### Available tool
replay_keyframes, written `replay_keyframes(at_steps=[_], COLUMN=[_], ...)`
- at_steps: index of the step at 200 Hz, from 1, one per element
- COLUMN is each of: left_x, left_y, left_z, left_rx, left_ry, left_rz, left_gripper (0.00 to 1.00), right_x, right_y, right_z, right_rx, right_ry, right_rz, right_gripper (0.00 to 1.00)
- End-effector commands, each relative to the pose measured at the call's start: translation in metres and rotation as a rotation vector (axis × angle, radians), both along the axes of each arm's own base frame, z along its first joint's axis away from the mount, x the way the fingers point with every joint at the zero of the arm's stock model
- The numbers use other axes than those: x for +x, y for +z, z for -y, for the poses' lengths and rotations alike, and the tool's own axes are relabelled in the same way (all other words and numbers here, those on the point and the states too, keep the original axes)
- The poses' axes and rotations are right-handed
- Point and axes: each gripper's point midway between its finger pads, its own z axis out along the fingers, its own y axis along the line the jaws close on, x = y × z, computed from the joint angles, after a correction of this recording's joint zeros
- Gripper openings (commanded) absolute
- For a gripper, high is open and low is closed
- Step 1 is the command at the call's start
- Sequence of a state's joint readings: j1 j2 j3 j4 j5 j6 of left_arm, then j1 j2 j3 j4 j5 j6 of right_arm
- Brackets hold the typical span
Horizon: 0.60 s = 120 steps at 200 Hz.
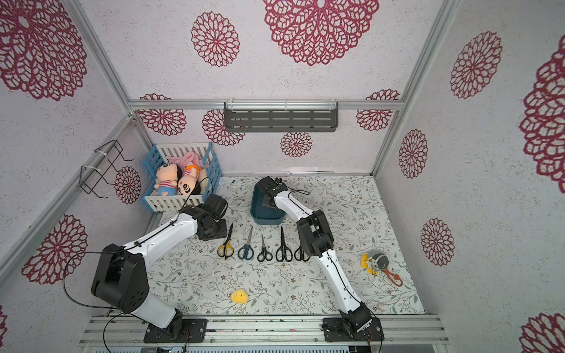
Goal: Take the scissors out of the storage box
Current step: Pick up the scissors from the storage box.
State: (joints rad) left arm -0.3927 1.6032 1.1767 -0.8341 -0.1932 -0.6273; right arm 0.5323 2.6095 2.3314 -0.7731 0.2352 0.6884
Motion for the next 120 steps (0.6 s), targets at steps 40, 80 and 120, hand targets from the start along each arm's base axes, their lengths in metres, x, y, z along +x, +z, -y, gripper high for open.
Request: replay_keyframes(at_steps=[40, 80, 120], left_x=[0.004, 0.011, 0.021], left_y=[0.01, 0.017, 0.023], left_z=[-0.002, 0.0, 0.005], left_rx=[0.003, -0.004, -0.014], left_ry=[-0.002, -0.001, -0.006], left_rz=[0.024, 0.047, 0.06], left_gripper=[0.41, 0.41, 0.41], right_x=[-0.011, 0.004, -0.005], right_y=[0.006, 0.084, 0.137], right_z=[0.003, -0.008, -0.007], right_rx=[0.003, 0.074, 0.069], right_ry=[0.057, 0.103, 0.156], right_rz=[-0.032, 0.134, 0.203], right_gripper=[0.0, 0.0, 0.0])
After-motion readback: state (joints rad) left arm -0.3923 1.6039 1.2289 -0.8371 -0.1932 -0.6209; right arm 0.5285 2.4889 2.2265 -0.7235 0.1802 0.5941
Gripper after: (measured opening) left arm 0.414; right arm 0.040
